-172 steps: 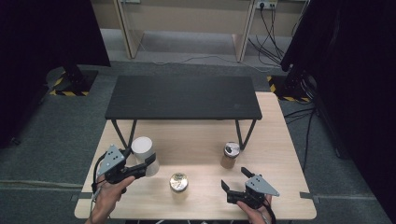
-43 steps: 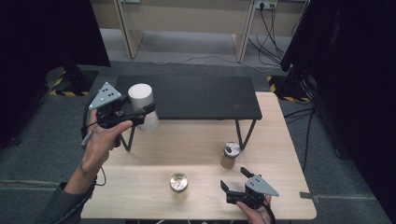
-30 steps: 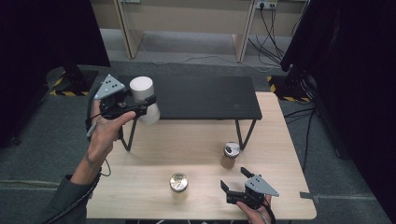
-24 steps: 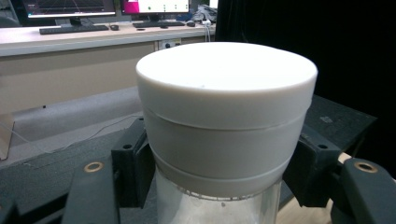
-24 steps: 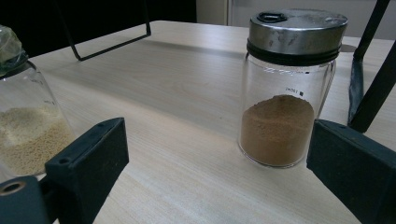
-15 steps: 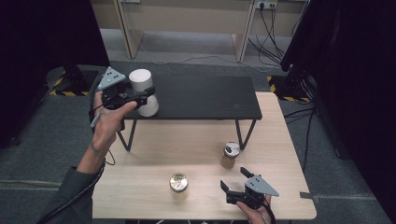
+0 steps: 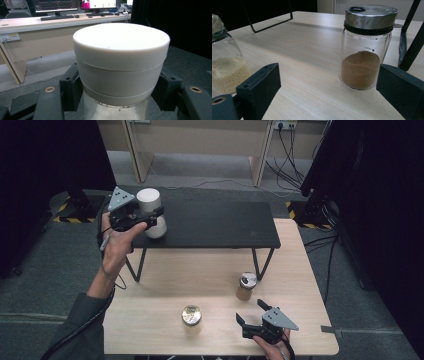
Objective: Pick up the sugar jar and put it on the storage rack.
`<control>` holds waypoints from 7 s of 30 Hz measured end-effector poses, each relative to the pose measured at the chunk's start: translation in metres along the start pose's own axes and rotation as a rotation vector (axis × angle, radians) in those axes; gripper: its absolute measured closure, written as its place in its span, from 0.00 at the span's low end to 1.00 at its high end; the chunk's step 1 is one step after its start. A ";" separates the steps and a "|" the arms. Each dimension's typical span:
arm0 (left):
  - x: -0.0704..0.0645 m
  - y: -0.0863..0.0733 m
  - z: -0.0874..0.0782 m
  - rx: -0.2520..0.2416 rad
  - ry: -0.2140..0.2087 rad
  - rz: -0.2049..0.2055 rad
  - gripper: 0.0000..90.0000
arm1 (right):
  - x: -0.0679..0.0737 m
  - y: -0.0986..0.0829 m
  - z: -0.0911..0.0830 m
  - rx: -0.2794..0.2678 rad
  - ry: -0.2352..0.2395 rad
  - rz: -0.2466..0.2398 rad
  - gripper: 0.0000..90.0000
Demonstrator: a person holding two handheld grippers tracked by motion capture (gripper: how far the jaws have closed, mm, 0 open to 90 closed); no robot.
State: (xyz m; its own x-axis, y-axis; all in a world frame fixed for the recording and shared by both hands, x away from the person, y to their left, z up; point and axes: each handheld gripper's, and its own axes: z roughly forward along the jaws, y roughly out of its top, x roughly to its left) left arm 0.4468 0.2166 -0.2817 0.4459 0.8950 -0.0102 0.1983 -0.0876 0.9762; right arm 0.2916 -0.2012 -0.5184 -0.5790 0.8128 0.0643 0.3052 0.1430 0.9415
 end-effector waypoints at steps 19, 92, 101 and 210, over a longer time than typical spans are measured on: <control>0.004 -0.007 0.010 -0.015 0.016 -0.002 0.38 | 0.000 0.000 0.000 0.001 0.003 -0.002 0.06; -0.036 -0.049 -0.040 -0.039 -0.041 -0.010 0.01 | 0.002 -0.001 0.001 0.004 0.008 -0.007 0.07; -0.045 -0.063 -0.041 -0.031 -0.080 -0.014 0.01 | 0.002 -0.001 0.001 0.007 0.010 -0.009 0.07; -0.076 -0.199 -0.049 0.012 -0.210 0.001 0.01 | 0.006 -0.002 0.002 0.014 0.034 -0.023 0.07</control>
State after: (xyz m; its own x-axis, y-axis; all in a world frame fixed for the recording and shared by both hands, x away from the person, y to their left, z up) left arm 0.3311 0.1873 -0.4646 0.6181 0.7841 -0.0556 0.2075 -0.0946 0.9737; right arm 0.2888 -0.1953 -0.5200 -0.6116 0.7893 0.0540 0.3014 0.1694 0.9383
